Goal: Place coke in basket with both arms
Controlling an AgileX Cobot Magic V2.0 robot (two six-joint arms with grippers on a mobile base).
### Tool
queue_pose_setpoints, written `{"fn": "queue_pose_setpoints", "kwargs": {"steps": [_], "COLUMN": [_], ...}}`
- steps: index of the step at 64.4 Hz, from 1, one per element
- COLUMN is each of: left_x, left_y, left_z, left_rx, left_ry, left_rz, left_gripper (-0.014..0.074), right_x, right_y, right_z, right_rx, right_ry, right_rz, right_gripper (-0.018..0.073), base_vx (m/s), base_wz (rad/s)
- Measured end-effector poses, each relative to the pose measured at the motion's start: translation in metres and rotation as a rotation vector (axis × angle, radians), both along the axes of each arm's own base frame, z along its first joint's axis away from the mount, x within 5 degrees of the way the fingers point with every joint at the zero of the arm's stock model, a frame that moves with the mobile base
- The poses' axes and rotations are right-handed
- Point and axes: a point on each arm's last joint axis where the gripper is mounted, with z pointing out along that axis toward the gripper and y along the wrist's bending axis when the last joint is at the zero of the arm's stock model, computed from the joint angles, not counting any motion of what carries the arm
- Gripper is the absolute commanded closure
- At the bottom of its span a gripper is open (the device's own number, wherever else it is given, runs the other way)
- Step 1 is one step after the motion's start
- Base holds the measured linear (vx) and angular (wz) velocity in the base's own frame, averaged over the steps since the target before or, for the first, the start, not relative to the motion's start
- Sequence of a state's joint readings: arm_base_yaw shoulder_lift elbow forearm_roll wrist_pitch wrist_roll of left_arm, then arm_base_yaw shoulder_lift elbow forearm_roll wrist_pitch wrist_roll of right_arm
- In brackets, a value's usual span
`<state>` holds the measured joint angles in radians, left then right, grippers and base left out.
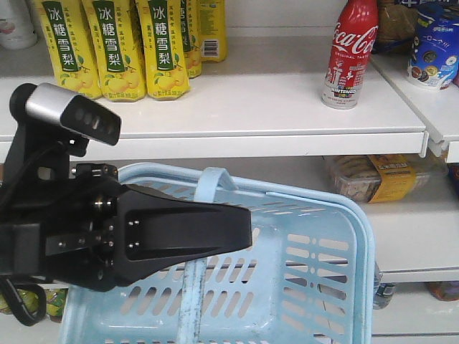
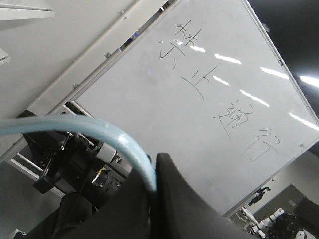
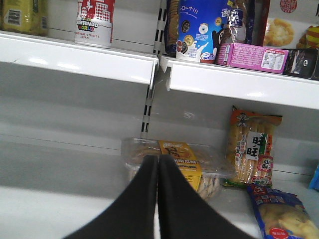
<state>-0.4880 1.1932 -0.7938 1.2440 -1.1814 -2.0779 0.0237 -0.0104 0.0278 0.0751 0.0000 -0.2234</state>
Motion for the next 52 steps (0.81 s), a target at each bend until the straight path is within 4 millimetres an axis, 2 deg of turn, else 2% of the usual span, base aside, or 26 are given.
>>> {"fn": "queue_pose_setpoints", "kwargs": {"steps": [52], "left_x": [0.0], "left_y": [0.0], "left_z": [0.0], "left_rx": [0.0], "left_ry": [0.0], "left_rz": [0.0], "left_gripper": [0.0603], "right_x": [0.0], "right_y": [0.0], "right_z": [0.0], "right_rx": [0.0], "right_ry": [0.0], "right_rz": [0.0], "right_gripper": [0.0561], "base_vx": [0.01], "base_wz": [0.01]}}
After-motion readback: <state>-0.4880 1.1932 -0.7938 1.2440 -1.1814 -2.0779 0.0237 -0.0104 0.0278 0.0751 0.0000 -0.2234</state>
